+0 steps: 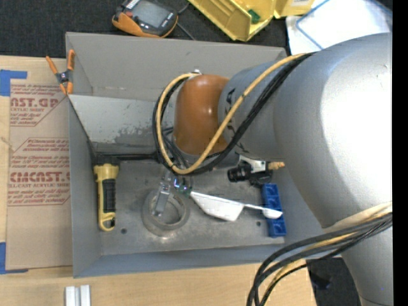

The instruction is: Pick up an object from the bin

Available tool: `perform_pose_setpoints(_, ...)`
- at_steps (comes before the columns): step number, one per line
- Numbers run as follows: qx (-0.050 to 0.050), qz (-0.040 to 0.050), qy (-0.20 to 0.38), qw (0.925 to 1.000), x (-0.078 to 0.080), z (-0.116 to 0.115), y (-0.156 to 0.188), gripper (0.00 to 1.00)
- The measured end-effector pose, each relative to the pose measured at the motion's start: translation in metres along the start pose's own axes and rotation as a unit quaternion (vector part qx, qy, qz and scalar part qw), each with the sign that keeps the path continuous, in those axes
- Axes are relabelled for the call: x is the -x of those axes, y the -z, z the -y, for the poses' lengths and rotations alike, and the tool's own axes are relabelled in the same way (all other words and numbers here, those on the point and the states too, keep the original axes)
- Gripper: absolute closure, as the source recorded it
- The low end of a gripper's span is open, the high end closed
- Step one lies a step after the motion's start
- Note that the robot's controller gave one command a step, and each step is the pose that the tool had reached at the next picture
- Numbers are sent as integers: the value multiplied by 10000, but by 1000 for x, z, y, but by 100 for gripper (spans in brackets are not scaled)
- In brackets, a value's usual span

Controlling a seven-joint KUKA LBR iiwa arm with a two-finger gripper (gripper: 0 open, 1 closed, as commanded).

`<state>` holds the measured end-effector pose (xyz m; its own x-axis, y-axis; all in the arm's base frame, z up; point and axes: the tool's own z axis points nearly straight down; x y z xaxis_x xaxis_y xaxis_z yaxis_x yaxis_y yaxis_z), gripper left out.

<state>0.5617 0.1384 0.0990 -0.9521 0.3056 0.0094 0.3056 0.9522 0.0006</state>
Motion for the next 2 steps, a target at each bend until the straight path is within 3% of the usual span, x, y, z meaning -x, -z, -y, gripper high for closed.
perform_pose_setpoints(1,24,108,1516,9884,-15,0,-29,0)
perform_pose_setpoints(2,20,31,-985,9951,-4,6,-28,100)
